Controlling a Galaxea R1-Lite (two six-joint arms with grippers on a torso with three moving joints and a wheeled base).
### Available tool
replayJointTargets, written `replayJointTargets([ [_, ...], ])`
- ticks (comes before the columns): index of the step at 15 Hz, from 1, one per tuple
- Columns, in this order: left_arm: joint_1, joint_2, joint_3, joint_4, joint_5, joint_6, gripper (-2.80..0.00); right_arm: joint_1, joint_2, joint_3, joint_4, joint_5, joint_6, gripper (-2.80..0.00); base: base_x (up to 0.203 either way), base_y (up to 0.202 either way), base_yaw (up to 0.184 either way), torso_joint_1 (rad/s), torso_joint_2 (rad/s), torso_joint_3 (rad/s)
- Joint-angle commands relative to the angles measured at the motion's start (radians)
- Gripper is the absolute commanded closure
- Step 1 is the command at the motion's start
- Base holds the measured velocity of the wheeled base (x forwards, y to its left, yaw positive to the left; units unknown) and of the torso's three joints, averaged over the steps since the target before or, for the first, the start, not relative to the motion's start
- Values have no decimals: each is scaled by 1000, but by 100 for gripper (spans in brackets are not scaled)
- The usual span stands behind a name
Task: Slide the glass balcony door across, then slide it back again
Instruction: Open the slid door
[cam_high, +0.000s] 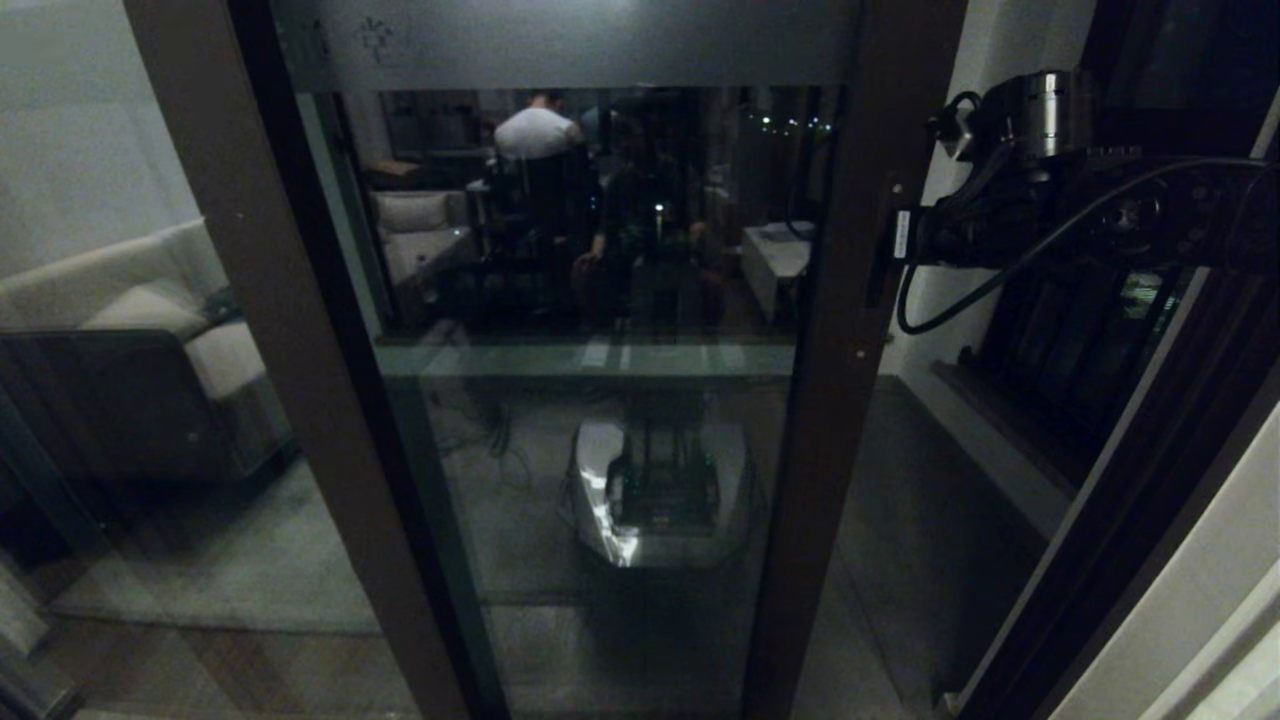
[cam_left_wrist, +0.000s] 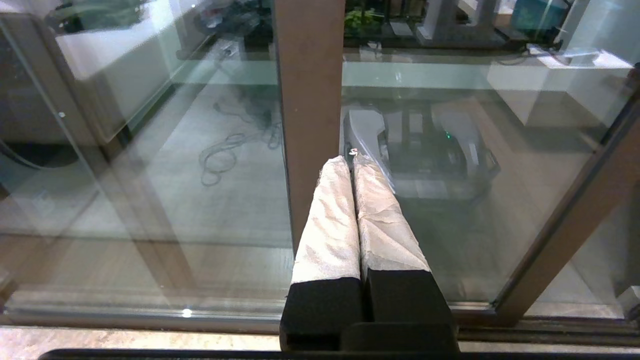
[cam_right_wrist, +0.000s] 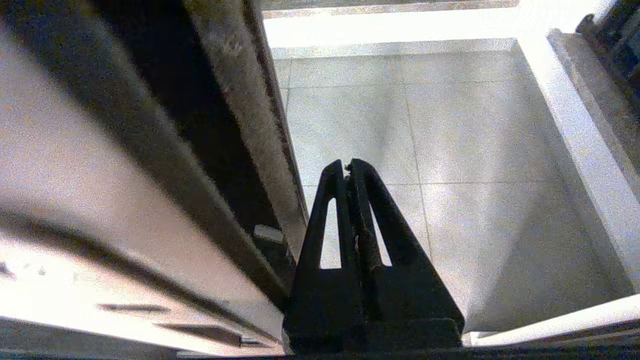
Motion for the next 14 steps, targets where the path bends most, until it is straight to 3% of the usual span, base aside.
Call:
replayJointTargets([
  [1,0,0,1,0,0,0,0,23,-3,0,0,-13,1,0,0,0,0,0,0,0],
  [14,0,0,1,0,0,0,0,124,6,-5,0,-60,0,0,0,0,0,0,0,0],
])
